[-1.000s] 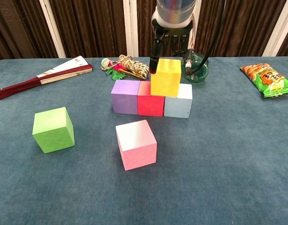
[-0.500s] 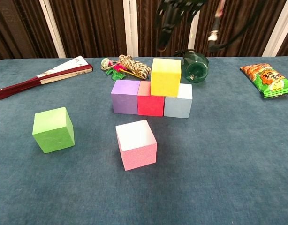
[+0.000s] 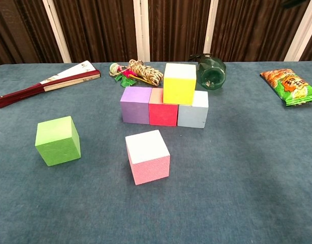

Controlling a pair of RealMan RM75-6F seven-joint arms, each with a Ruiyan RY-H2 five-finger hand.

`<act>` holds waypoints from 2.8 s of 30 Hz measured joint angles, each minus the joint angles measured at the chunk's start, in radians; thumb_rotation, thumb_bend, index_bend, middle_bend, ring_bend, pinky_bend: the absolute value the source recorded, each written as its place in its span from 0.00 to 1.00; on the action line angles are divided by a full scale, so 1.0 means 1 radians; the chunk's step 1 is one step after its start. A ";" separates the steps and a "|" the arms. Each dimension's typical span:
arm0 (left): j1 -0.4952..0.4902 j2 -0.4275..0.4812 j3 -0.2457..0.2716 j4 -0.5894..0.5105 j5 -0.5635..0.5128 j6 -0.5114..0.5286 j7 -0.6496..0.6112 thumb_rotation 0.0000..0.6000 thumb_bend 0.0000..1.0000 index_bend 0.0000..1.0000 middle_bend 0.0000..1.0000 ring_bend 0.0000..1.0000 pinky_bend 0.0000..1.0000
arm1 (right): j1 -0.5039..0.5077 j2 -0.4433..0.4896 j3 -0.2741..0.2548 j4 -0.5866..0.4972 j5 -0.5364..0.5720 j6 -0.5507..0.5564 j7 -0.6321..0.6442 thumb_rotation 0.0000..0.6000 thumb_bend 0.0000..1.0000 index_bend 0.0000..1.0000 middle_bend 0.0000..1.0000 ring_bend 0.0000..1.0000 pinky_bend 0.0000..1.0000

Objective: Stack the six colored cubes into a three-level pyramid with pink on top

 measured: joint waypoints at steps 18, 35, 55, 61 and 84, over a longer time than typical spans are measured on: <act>-0.002 0.089 0.002 -0.118 -0.049 -0.079 -0.013 1.00 0.14 0.03 0.00 0.00 0.00 | -0.407 0.015 -0.487 0.193 -0.847 -0.048 0.435 1.00 0.27 0.14 0.10 0.08 0.01; -0.088 0.281 -0.013 -0.381 -0.269 -0.348 0.095 1.00 0.03 0.00 0.00 0.00 0.00 | -0.486 -0.199 -0.628 0.504 -1.100 0.184 0.587 1.00 0.27 0.14 0.10 0.08 0.01; -0.343 0.281 -0.036 -0.614 -0.671 -0.436 0.437 1.00 0.00 0.06 0.11 0.00 0.00 | -0.466 -0.215 -0.639 0.504 -1.025 0.146 0.570 1.00 0.27 0.14 0.10 0.08 0.01; -0.415 0.214 -0.031 -0.658 -0.785 -0.367 0.533 1.00 0.09 0.08 0.15 0.00 0.00 | -0.458 -0.209 -0.638 0.506 -0.999 0.129 0.588 1.00 0.27 0.14 0.10 0.08 0.01; -0.498 -0.061 0.003 -0.503 -0.877 -0.238 0.574 1.00 0.20 0.14 0.23 0.00 0.00 | -0.449 -0.190 -0.633 0.500 -0.959 0.128 0.633 1.00 0.27 0.14 0.10 0.08 0.01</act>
